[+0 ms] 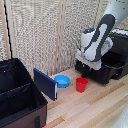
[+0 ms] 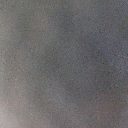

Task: Gently grip the air fryer handle with your gripper and kindly pull it open by sliding your gripper away from the base. Gradually bring your gripper in line with the blue bowl and gently capture it, without tightening your grip too much. Securely place the blue bowl inside the opened air fryer with a steady position. Liberate your robot's gripper, and withdraw your gripper from the proximity of the air fryer.

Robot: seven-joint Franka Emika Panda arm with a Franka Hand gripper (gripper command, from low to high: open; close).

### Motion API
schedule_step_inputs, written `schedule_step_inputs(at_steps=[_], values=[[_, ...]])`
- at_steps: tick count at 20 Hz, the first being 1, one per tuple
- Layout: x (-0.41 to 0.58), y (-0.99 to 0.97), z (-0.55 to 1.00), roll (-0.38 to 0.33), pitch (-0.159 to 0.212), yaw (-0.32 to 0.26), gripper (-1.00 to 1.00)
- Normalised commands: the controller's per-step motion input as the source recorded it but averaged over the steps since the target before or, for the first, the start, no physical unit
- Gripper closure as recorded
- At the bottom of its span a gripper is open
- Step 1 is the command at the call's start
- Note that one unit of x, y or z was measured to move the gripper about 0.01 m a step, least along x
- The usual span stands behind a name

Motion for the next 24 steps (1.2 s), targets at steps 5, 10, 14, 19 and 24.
schedule_step_inputs(at_steps=[5,10,14,19,24], values=[[0.020,0.18,-0.38,-0.017,0.172,0.004,1.00],[0.066,0.21,-0.33,-0.069,0.016,0.000,-1.00],[0.056,0.08,0.18,0.001,-0.032,-0.007,-1.00],[0.046,0.05,0.67,0.042,0.000,0.025,-1.00],[0.042,0.16,0.68,0.024,0.025,0.027,-1.00]])
